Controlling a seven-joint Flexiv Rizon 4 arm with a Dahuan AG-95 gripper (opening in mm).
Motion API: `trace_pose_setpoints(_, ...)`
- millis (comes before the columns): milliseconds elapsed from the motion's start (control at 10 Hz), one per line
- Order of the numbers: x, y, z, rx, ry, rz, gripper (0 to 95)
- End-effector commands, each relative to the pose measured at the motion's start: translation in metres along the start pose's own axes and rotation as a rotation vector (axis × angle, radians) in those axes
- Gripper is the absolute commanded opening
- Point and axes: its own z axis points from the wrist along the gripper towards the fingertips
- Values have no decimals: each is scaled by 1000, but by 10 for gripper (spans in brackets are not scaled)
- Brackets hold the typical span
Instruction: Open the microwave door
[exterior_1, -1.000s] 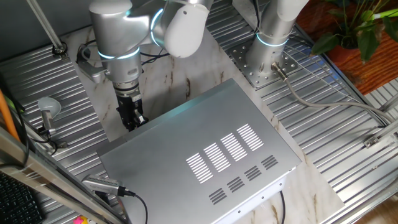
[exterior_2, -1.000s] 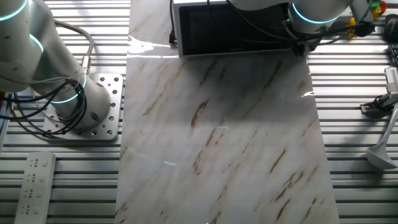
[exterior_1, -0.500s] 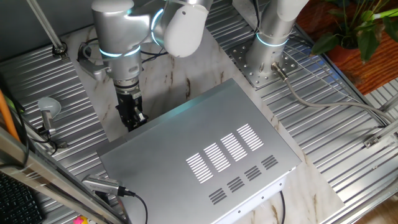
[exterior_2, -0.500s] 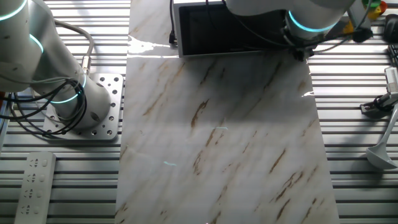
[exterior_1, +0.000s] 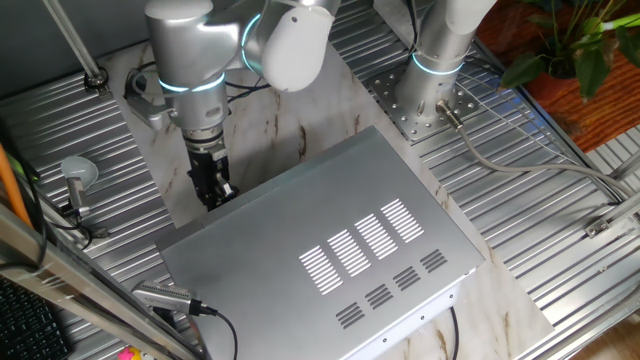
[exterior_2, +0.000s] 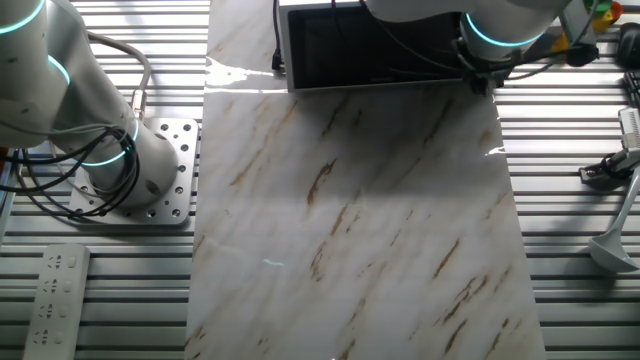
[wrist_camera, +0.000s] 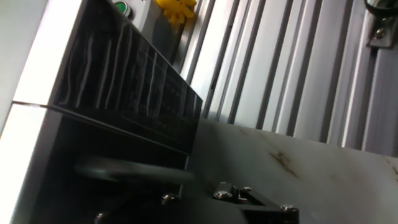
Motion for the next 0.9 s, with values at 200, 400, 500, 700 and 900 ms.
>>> trace_pose_setpoints(200, -4, 12, 1, 10, -2, 12, 570)
trace_pose_setpoints(400, -3, 6, 6, 91, -6, -46, 380)
trace_pose_setpoints(500, 0, -3, 8, 64, -14, -62, 380)
trace_pose_setpoints(700, 8, -21, 5, 20, -18, -82, 380)
trace_pose_setpoints(900, 10, -23, 1, 26, -16, -68, 380)
